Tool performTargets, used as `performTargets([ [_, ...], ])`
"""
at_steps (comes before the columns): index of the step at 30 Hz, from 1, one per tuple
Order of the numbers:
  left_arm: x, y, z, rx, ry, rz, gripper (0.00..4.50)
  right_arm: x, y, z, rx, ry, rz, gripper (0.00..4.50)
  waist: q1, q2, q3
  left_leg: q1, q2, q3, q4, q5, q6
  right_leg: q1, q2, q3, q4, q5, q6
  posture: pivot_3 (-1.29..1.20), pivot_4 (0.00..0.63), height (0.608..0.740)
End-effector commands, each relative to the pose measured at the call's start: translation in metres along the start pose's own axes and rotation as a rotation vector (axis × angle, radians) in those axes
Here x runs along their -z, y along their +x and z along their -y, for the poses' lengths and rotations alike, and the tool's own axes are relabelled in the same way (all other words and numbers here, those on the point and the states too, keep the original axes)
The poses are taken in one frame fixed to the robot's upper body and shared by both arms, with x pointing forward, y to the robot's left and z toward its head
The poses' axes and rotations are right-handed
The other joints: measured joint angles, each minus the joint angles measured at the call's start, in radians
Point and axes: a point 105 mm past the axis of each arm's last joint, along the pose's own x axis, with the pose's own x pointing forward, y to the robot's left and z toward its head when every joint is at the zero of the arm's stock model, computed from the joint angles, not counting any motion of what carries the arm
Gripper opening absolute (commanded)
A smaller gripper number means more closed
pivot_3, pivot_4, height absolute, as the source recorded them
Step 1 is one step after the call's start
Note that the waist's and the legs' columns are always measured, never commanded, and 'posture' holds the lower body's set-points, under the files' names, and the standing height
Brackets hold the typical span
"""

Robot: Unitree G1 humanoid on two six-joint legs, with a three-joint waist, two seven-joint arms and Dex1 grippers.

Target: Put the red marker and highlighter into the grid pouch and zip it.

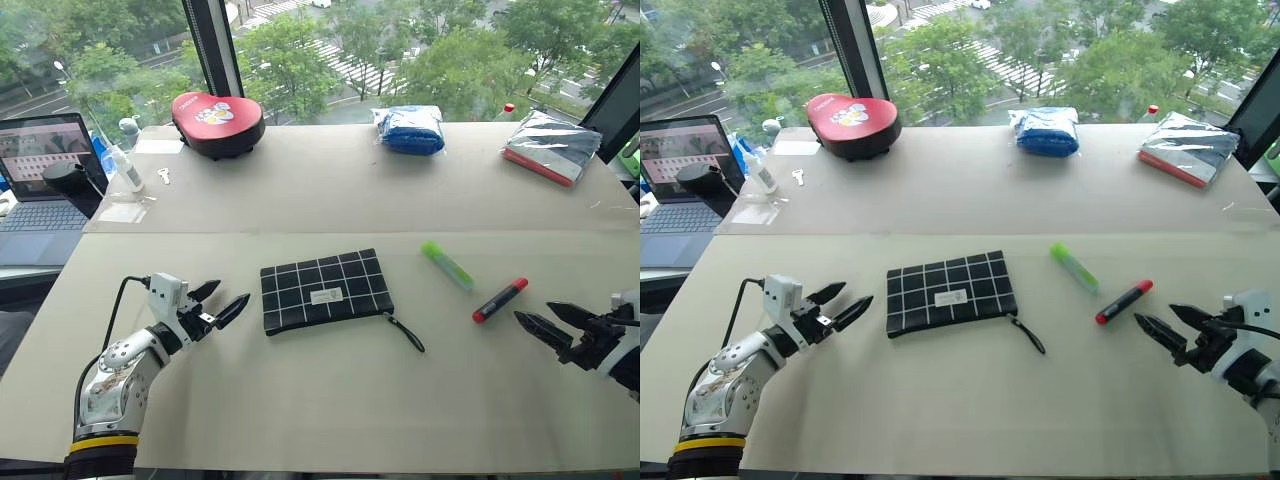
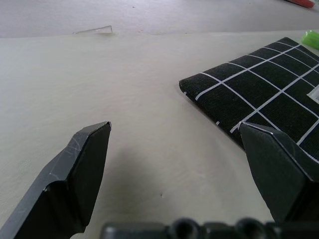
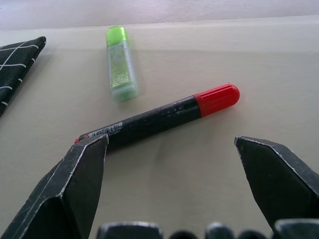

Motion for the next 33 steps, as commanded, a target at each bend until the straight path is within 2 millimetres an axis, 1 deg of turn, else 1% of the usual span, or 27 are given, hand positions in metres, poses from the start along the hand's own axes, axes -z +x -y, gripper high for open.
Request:
performTargets([
  [1, -0.021, 0.002, 0.001, 0.023, 0.028, 0.067, 4.43, -0.014, -0.003, 0.001, 0.007, -0.059, 0.035, 4.5, 0.0, 0.0, 0.0, 0.0, 0.0, 0.0, 0.0, 0.0, 0.0, 0.0, 0.0, 0.0, 0.0, 0.0, 0.0, 0.0, 0.15, 0.74],
  [3, -0.028, 0.004, 0.001, 0.055, 0.024, 0.088, 4.43, -0.014, -0.004, 0.0, 0.01, -0.063, 0.039, 4.5, 0.001, 0.0, 0.0, 0.0, 0.0, 0.0, 0.0, 0.0, 0.0, 0.0, 0.0, 0.0, 0.0, 0.0, 0.0, 0.0, 0.15, 0.74],
  [5, -0.031, 0.004, 0.004, 0.097, 0.027, 0.1, 4.43, -0.015, -0.004, 0.0, 0.014, -0.067, 0.042, 4.5, 0.002, 0.0, 0.0, 0.0, 0.0, 0.0, 0.001, 0.0, 0.0, 0.0, 0.0, 0.0, 0.0, 0.0, 0.0, 0.0, 0.15, 0.74],
  [9, -0.035, -0.001, 0.015, 0.293, 0.074, 0.111, 4.43, -0.021, -0.006, 0.001, 0.019, -0.072, 0.054, 4.5, -0.003, 0.0, 0.0, 0.0, 0.0, 0.0, 0.0, 0.0, 0.0, 0.0, 0.0, 0.0, 0.0, 0.0, 0.0, 0.0, 0.15, 0.74],
  [11, -0.042, -0.001, 0.014, 0.315, 0.169, 0.135, 4.5, -0.029, -0.007, 0.003, 0.026, -0.063, 0.08, 3.97, -0.007, 0.0, 0.0, 0.0, 0.0, 0.0, 0.0, 0.0, 0.0, -0.001, 0.0, 0.0, 0.0, 0.0, 0.0, 0.0, 0.15, 0.74],
  [12, -0.046, 0.0, 0.014, 0.326, 0.235, 0.147, 4.5, -0.035, -0.007, 0.002, 0.02, -0.054, 0.102, 3.77, -0.008, 0.0, 0.0, 0.0, 0.0, 0.0, 0.0, 0.0, 0.0, -0.001, 0.0, 0.0, 0.0, 0.0, 0.0, 0.0, 0.15, 0.74],
  [13, -0.046, 0.0, 0.017, 0.361, 0.342, 0.125, 4.5, -0.045, -0.005, -0.004, -0.013, -0.069, 0.125, 3.4, -0.008, 0.0, 0.0, 0.0, 0.0, 0.0, 0.0, 0.0, 0.0, 0.0, 0.0, 0.0, 0.0, 0.0, 0.0, 0.0, 0.15, 0.74],
  [14, -0.045, 0.001, 0.019, 0.391, 0.414, 0.106, 4.5, -0.052, -0.004, -0.009, -0.039, -0.081, 0.138, 3.06, -0.008, 0.0, 0.0, 0.0, 0.0, 0.001, 0.001, 0.0, 0.0, 0.0, 0.0, 0.0, 0.0, 0.0, 0.0, 0.0, 0.15, 0.74],
  [15, -0.042, 0.001, 0.02, 0.415, 0.472, 0.087, 4.5, -0.057, -0.002, -0.013, -0.06, -0.092, 0.146, 2.84, -0.01, 0.0, 0.0, 0.0, 0.0, 0.001, 0.001, 0.0, 0.0, 0.0, 0.0, 0.0, 0.0, 0.001, -0.001, 0.0, 0.15, 0.74],
  [16, -0.039, 0.001, 0.021, 0.442, 0.531, 0.065, 4.5, -0.064, 0.001, -0.02, -0.089, -0.108, 0.156, 2.33, -0.011, 0.0, 0.0, 0.0, 0.0, 0.001, 0.001, 0.0, 0.0, 0.0, 0.0, 0.0, 0.0, 0.001, -0.001, 0.0, 0.15, 0.74],
  [17, -0.037, 0.001, 0.023, 0.465, 0.577, 0.055, 4.5, -0.07, 0.005, -0.027, -0.118, -0.12, 0.166, 2.05, -0.012, 0.0, 0.0, 0.0, 0.0, 0.001, 0.0, 0.0, 0.0, 0.0, 0.0, 0.0, -0.001, 0.001, -0.001, 0.0, 0.15, 0.74],
  [18, -0.036, 0.002, 0.024, 0.485, 0.623, 0.049, 4.5, -0.075, 0.008, -0.034, -0.152, -0.134, 0.172, 1.63, -0.014, 0.0, 0.0, 0.0, 0.001, 0.001, 0.0, 0.0, 0.0, 0.0, 0.0, 0.0, -0.001, 0.001, -0.001, 0.0, 0.15, 0.74],
  [19, -0.036, 0.003, 0.025, 0.497, 0.653, 0.048, 4.5, -0.077, 0.011, -0.039, -0.174, -0.142, 0.175, 1.44, -0.015, 0.0, 0.0, 0.0, 0.001, 0.001, 0.0, 0.0, 0.0, 0.0, 0.0, 0.0, -0.001, 0.001, -0.001, 0.0, 0.15, 0.74],
  [20, -0.035, 0.005, 0.027, 0.514, 0.691, 0.046, 4.5, -0.081, 0.016, -0.047, -0.209, -0.152, 0.18, 1.01, -0.015, 0.0, 0.0, 0.0, 0.0, 0.001, 0.0, 0.0, 0.0, 0.0, 0.0, 0.0, -0.001, 0.001, -0.001, 0.0, 0.15, 0.74],
  [22, -0.033, 0.007, 0.029, 0.548, 0.761, 0.034, 4.5, -0.086, 0.028, -0.065, -0.279, -0.171, 0.18, 0.3, -0.019, 0.0, 0.0, 0.0, 0.0, 0.001, 0.001, 0.0, 0.001, 0.0, 0.0, 0.0, -0.001, 0.001, -0.001, 0.0, 0.15, 0.74],
  [23, -0.031, 0.008, 0.031, 0.569, 0.797, 0.024, 4.5, -0.087, 0.036, -0.076, -0.326, -0.18, 0.177, 0.03, -0.02, -0.001, 0.0, -0.001, 0.0, 0.001, 0.001, 0.0, 0.001, 0.0, 0.0, 0.0, -0.001, 0.001, -0.001, 0.0, 0.15, 0.74],
  [25, -0.028, 0.008, 0.032, 0.597, 0.852, 0.008, 4.5, -0.087, 0.049, -0.096, -0.399, -0.204, 0.162, 0.03, -0.022, -0.001, 0.0, -0.001, 0.001, 0.001, 0.001, 0.0, 0.001, 0.0, 0.0, -0.001, -0.001, 0.001, -0.001, 0.0, 0.15, 0.74],
  [26, -0.027, 0.008, 0.032, 0.605, 0.87, 0.003, 4.5, -0.087, 0.054, -0.102, -0.421, -0.216, 0.155, 0.03, -0.024, -0.001, 0.0, -0.001, 0.001, 0.001, 0.001, 0.0, 0.001, 0.0, 0.0, -0.001, -0.001, 0.001, -0.001, 0.0, 0.15, 0.74],
  [28, -0.024, 0.007, 0.031, 0.627, 0.918, -0.023, 4.5, -0.089, 0.074, -0.113, -0.427, -0.239, 0.154, 0.03, -0.025, -0.001, 0.001, -0.001, 0.001, 0.001, 0.001, 0.0, 0.001, 0.0, -0.001, -0.001, -0.001, 0.001, -0.001, 0.0, 0.15, 0.74],
  [30, -0.022, 0.005, 0.03, 0.639, 0.949, -0.036, 4.5, -0.091, 0.087, -0.123, -0.441, -0.266, 0.152, 0.03, -0.029, -0.001, 0.001, -0.001, 0.0, 0.001, 0.001, 0.0, 0.001, -0.001, -0.001, -0.001, -0.001, 0.001, -0.001, 0.0, 0.15, 0.74],
  [32, -0.022, 0.003, 0.028, 0.638, 0.971, -0.043, 4.5, -0.087, 0.101, -0.141, -0.497, -0.293, 0.126, 0.03, -0.027, -0.001, 0.001, -0.001, 0.0, 0.001, 0.001, -0.001, 0.001, -0.001, -0.001, -0.001, -0.001, 0.001, -0.001, 0.0, 0.15, 0.74],
  [33, -0.022, 0.001, 0.025, 0.633, 0.982, -0.052, 4.5, -0.082, 0.106, -0.154, -0.543, -0.325, 0.108, 0.03, -0.027, -0.001, 0.001, -0.002, 0.0, 0.001, 0.001, 0.0, 0.001, -0.002, -0.001, -0.002, -0.001, 0.001, -0.001, 0.0, 0.15, 0.74],
])
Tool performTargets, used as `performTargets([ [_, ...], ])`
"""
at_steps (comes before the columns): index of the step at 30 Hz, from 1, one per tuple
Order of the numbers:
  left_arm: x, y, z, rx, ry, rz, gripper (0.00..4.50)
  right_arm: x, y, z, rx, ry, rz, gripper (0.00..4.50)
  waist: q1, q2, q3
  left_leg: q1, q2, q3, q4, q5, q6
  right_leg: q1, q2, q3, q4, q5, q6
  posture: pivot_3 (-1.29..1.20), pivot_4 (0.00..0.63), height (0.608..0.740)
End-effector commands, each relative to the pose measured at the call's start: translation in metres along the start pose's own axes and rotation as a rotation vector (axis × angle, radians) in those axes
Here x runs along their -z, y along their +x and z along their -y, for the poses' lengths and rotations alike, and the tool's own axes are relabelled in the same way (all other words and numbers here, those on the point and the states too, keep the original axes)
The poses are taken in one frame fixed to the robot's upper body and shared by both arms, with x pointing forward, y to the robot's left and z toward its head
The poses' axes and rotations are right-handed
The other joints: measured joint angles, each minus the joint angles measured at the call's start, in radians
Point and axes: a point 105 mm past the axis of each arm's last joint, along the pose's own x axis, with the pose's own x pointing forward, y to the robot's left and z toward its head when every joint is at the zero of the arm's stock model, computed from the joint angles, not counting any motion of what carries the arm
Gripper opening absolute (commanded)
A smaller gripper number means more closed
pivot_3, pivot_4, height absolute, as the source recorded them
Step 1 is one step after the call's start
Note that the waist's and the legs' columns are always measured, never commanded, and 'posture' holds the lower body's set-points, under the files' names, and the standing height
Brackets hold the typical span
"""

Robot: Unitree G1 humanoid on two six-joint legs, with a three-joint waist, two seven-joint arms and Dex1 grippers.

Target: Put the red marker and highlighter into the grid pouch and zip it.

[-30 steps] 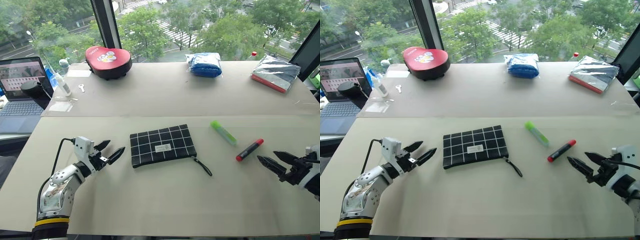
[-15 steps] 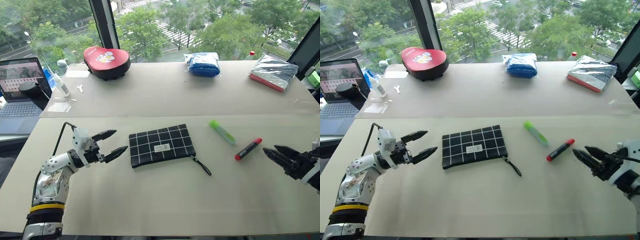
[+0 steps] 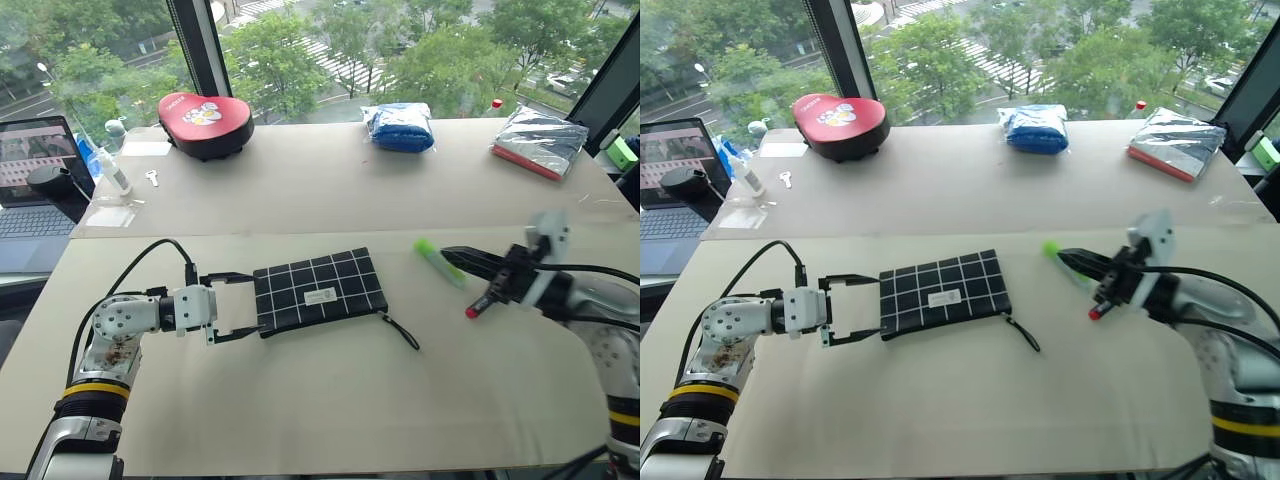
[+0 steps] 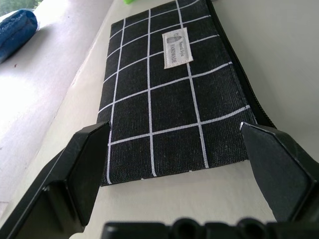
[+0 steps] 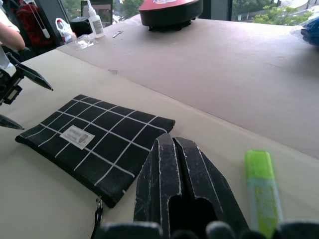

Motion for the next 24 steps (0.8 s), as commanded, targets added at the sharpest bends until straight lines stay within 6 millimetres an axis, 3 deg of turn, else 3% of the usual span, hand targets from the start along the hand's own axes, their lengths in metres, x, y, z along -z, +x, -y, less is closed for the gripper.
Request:
performTargets([
  [1, 0.001, -0.012, -0.004, -0.002, 0.064, -0.036, 4.5, 0.003, 0.033, -0.025, -0.119, -0.081, -0.048, 0.03, 0.0, 0.0, 0.0, 0.0, 0.0, 0.0, 0.0, 0.0, 0.0, -0.001, 0.0, 0.0, 0.0, 0.0, 0.0, 0.0, 0.15, 0.74],
  [5, 0.003, -0.017, -0.003, -0.013, 0.079, -0.047, 4.5, 0.019, 0.049, -0.037, -0.168, -0.126, -0.126, 0.03, 0.002, 0.0, 0.0, -0.001, 0.0, 0.0, 0.0, 0.0, 0.0, -0.003, 0.0, -0.002, 0.001, 0.0, 0.0, 0.0, 0.15, 0.74],
  [9, 0.003, -0.016, 0.002, -0.02, 0.086, -0.045, 4.5, 0.038, 0.051, -0.048, -0.225, -0.125, -0.206, 0.03, 0.0, 0.0, 0.0, -0.002, -0.001, 0.0, 0.0, -0.001, 0.001, -0.003, 0.0, -0.002, 0.0, 0.001, 0.001, 0.0, 0.15, 0.74],
  [16, 0.001, -0.012, 0.009, -0.014, 0.088, -0.03, 4.5, 0.065, 0.057, -0.049, -0.21, -0.153, -0.34, 0.03, -0.002, 0.0, 0.0, -0.002, -0.001, 0.001, 0.0, -0.001, 0.001, -0.006, 0.0, -0.003, 0.001, 0.001, 0.001, 0.0, 0.15, 0.74],
  [20, 0.004, -0.013, 0.015, -0.002, 0.079, -0.032, 4.5, 0.092, 0.055, -0.04, -0.18, -0.255, -0.493, 0.03, -0.004, -0.001, -0.001, -0.002, 0.0, 0.003, 0.0, -0.001, 0.001, -0.007, 0.0, -0.002, 0.001, 0.001, 0.001, 0.0, 0.15, 0.74],
  [24, 0.007, -0.014, 0.018, 0.002, 0.074, -0.037, 4.5, 0.097, 0.055, -0.038, -0.184, -0.302, -0.528, 0.03, -0.001, -0.004, -0.003, 0.0, 0.0, 0.003, 0.0, -0.001, 0.001, -0.006, 0.0, -0.003, 0.001, 0.001, 0.001, 0.0, 0.15, 0.74],
])
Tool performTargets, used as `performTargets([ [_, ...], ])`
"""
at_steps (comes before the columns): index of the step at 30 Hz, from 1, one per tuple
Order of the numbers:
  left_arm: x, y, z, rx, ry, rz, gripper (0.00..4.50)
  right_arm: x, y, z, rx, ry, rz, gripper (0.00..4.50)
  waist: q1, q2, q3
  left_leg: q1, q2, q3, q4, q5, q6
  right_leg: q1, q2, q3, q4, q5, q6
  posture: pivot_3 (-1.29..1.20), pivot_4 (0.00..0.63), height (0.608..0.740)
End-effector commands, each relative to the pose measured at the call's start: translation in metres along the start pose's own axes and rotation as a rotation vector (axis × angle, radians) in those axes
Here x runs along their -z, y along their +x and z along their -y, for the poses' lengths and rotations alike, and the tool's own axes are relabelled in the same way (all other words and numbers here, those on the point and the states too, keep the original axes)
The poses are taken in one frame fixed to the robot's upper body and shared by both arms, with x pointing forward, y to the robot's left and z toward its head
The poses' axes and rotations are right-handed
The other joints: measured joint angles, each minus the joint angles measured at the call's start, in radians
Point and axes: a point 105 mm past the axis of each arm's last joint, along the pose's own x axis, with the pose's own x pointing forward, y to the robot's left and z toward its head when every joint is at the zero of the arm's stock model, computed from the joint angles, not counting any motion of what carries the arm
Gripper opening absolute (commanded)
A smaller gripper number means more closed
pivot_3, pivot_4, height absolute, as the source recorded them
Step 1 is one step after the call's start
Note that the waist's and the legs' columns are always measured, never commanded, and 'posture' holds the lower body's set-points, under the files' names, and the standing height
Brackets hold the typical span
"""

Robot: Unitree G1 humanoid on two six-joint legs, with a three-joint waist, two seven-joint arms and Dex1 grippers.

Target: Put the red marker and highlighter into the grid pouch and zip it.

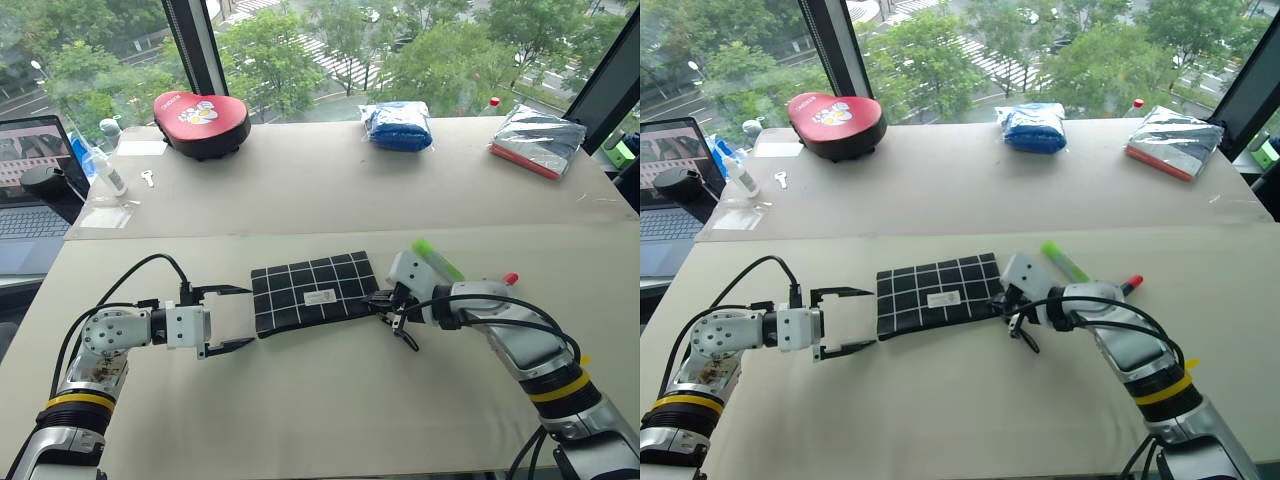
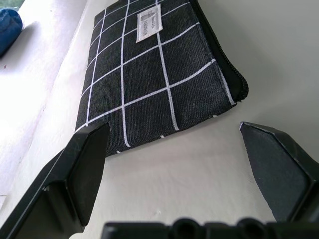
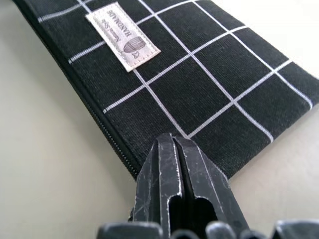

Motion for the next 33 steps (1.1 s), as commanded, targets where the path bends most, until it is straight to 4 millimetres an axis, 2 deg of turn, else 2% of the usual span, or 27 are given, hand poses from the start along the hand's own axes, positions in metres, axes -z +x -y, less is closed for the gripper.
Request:
performTargets([
  [1, 0.001, -0.004, 0.002, 0.013, 0.016, -0.008, 4.5, 0.025, 0.002, 0.0, 0.007, 0.009, -0.104, 0.03, 0.004, -0.002, -0.001, 0.0, 0.0, 0.0, 0.0, 0.0, 0.0, 0.0, 0.0, 0.0, 0.0, 0.0, 0.0, 0.0, 0.15, 0.74],
  [12, -0.002, 0.018, 0.009, 0.012, 0.112, 0.042, 4.5, 0.018, 0.001, -0.002, -0.003, 0.016, -0.067, 0.03, 0.01, -0.003, -0.002, 0.007, 0.0, 0.0, 0.001, 0.0, 0.0, 0.009, 0.0, 0.0, -0.001, 0.0, -0.001, 0.0, 0.15, 0.74],
  [21, -0.004, 0.032, 0.006, -0.005, 0.21, 0.071, 4.5, 0.016, 0.004, -0.009, -0.022, 0.022, -0.05, 0.03, 0.014, -0.003, -0.004, 0.008, 0.0, 0.0, 0.001, 0.0, 0.0, 0.009, 0.0, 0.0, 0.0, 0.0, 0.0, 0.0, 0.15, 0.74],
  [24, -0.01, 0.041, 0.001, -0.005, 0.249, 0.11, 4.5, 0.015, 0.007, -0.013, -0.032, 0.024, -0.042, 0.03, 0.016, -0.004, -0.004, 0.008, 0.0, 0.0, 0.001, 0.0, 0.0, 0.009, 0.0, 0.0, 0.0, 0.0, 0.0, 0.0, 0.15, 0.74],
  [33, -0.013, 0.051, 0.003, 0.029, 0.259, 0.161, 4.5, 0.014, 0.007, -0.014, -0.03, 0.029, -0.032, 0.03, 0.01, -0.004, -0.004, 0.008, 0.0, 0.0, 0.0, 0.0, 0.0, 0.009, 0.0, 0.0, 0.0, 0.0, 0.0, 0.0, 0.15, 0.74],
])
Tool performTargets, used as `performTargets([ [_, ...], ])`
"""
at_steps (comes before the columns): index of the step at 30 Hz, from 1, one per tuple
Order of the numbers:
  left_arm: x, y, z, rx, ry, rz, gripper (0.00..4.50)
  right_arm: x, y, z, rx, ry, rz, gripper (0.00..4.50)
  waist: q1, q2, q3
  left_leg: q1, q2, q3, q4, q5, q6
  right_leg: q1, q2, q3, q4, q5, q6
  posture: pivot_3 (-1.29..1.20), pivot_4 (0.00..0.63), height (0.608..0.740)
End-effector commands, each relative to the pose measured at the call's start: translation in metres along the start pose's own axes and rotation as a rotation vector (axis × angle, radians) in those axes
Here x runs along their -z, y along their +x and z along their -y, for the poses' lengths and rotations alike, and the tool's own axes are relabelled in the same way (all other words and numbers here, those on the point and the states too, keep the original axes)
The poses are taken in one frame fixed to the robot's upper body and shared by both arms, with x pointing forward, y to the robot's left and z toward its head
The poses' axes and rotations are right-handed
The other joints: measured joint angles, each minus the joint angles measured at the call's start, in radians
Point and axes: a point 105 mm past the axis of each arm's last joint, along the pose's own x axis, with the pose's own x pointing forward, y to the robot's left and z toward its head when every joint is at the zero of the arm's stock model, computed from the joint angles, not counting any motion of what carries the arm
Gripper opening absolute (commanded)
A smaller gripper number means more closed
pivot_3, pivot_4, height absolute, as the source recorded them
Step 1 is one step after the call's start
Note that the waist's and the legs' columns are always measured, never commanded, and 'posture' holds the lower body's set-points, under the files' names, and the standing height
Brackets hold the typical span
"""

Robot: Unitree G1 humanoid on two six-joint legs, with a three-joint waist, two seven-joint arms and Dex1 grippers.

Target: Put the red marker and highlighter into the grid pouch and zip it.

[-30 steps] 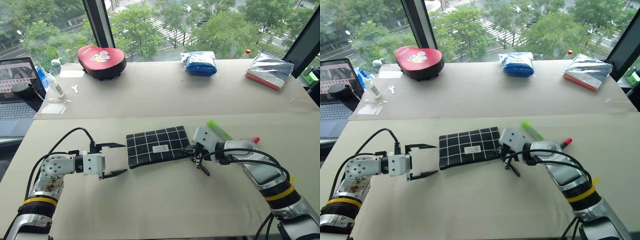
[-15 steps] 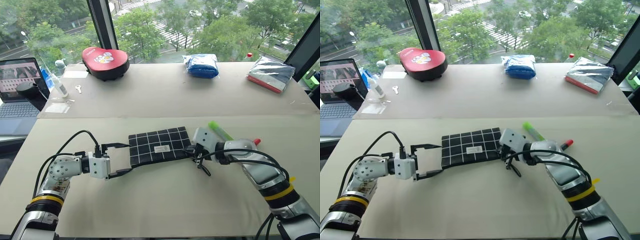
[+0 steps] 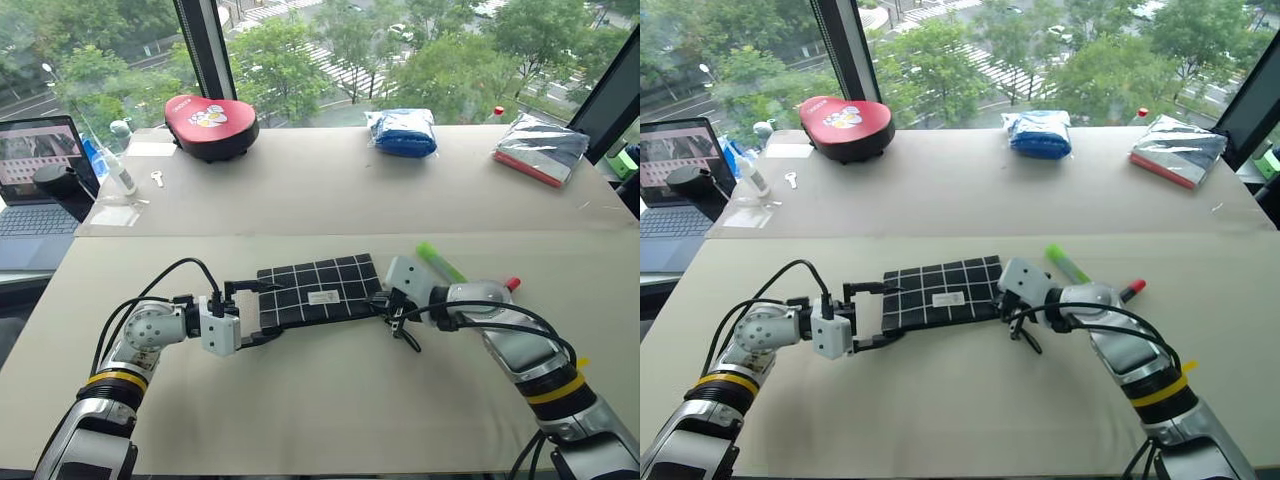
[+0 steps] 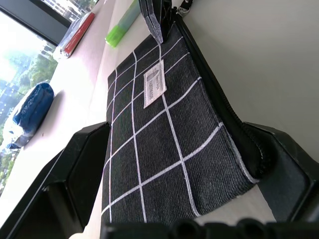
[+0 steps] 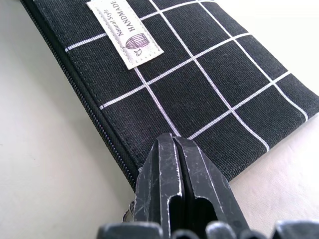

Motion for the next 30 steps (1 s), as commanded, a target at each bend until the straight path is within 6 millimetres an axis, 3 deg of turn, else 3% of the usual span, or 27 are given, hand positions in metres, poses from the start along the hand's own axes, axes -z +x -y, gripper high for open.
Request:
performTargets([
  [1, 0.001, 0.005, 0.007, 0.03, -0.014, 0.019, 4.5, 0.012, 0.004, -0.011, -0.039, 0.04, -0.035, 0.03, 0.0, 0.0, 0.0, 0.0, 0.0, 0.0, 0.0, 0.0, 0.0, 0.0, 0.0, 0.0, 0.0, 0.0, 0.0, 0.0, 0.15, 0.74],
  [3, 0.001, 0.006, 0.006, 0.029, -0.015, 0.022, 4.5, 0.012, 0.004, -0.01, -0.034, 0.041, -0.034, 0.03, 0.0, 0.0, 0.0, 0.0, 0.0, 0.0, 0.0, 0.0, 0.0, 0.0, 0.0, 0.0, 0.0, 0.0, 0.0, 0.0, 0.15, 0.74],
  [6, 0.003, 0.005, 0.006, 0.03, -0.016, 0.022, 3.85, 0.012, 0.003, -0.009, -0.03, 0.041, -0.035, 0.0, -0.001, 0.0, 0.0, 0.0, 0.0, 0.0, 0.0, 0.0, 0.0, 0.0, 0.0, 0.0, 0.0, 0.0, 0.0, 0.0, 0.15, 0.74],
  [16, 0.004, 0.004, 0.006, 0.024, -0.03, 0.037, 0.07, 0.013, 0.002, -0.009, -0.025, 0.041, -0.032, 0.0, 0.0, 0.0, 0.0, 0.0, 0.0, 0.0, 0.0, 0.0, 0.0, 0.0, 0.0, 0.0, 0.0, 0.0, 0.0, 0.0, 0.15, 0.74],
  [23, 0.004, 0.005, 0.006, 0.006, -0.077, 0.05, 0.02, 0.012, 0.0, -0.008, -0.023, 0.047, -0.026, 0.0, -0.001, 0.0, 0.0, 0.0, 0.0, 0.0, 0.0, 0.0, 0.0, 0.0, 0.0, 0.0, 0.0, 0.0, 0.0, 0.0, 0.15, 0.74],
  [26, 0.005, 0.006, 0.004, -0.036, -0.157, 0.062, 0.02, 0.003, -0.001, -0.004, -0.015, 0.081, 0.038, 0.0, -0.002, 0.0, 0.0, 0.0, 0.0, 0.0, 0.0, 0.0, 0.0, 0.0, 0.0, 0.0, 0.0, 0.0, 0.0, 0.0, 0.15, 0.74],
  [30, 0.004, 0.003, -0.008, -0.117, -0.252, 0.087, 0.0, -0.028, -0.013, 0.02, 0.055, 0.241, 0.229, 1.13, -0.006, 0.0, 0.0, -0.001, 0.0, 0.0, 0.0, 0.0, 0.001, -0.002, 0.0, 0.0, 0.0, 0.0, 0.0, 0.0, 0.15, 0.74],
])
